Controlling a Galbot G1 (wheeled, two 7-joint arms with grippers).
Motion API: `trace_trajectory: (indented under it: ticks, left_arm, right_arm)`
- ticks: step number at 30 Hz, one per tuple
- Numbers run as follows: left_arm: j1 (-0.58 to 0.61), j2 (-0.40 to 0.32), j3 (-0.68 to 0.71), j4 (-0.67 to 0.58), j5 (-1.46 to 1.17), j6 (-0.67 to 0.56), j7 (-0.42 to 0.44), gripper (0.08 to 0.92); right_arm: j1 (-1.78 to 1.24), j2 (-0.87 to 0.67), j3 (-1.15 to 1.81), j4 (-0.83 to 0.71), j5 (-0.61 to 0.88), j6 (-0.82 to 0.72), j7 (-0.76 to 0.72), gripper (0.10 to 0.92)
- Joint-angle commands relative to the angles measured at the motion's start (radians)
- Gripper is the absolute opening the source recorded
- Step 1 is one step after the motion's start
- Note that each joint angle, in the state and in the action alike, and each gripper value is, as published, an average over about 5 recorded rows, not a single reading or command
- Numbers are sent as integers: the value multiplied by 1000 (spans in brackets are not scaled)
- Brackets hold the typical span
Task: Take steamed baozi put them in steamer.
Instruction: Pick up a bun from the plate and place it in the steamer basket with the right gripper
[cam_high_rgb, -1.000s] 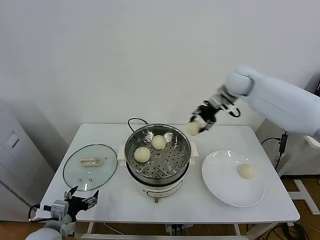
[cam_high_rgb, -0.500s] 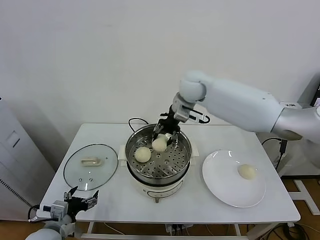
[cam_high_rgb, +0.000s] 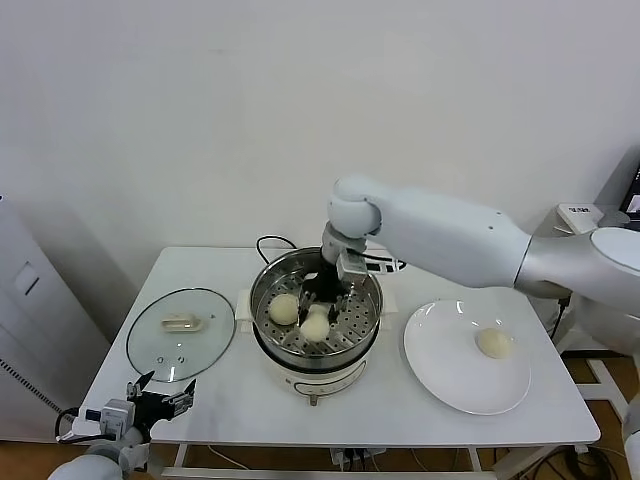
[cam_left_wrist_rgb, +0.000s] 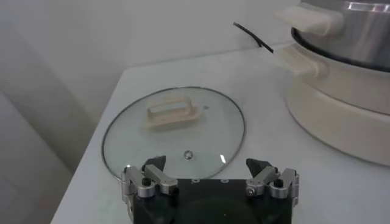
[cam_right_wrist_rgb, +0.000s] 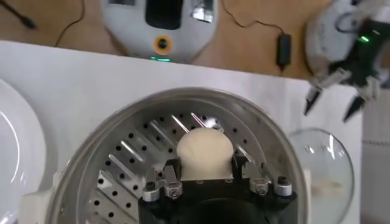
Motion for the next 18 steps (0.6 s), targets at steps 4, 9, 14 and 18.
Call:
trace_trajectory:
  ticks: [4,9,14,18]
  left_arm:
    - [2,4,-1,2,-2,-3,1,823]
    - [3,6,-1,3,-3,-6,2,823]
    - [4,6,-1,4,-3,-6,2,823]
    - [4,8,-2,5,-3,-6,2,823]
  right_arm:
    - [-71,34,17,-3,-100,52,-7,511]
    - [-81,35,23,-7,-115,52,-3,579]
    - [-75,30,41,-10,-119,50,-4,712]
    - [-37,13,80,-39,-107,30,-9,803]
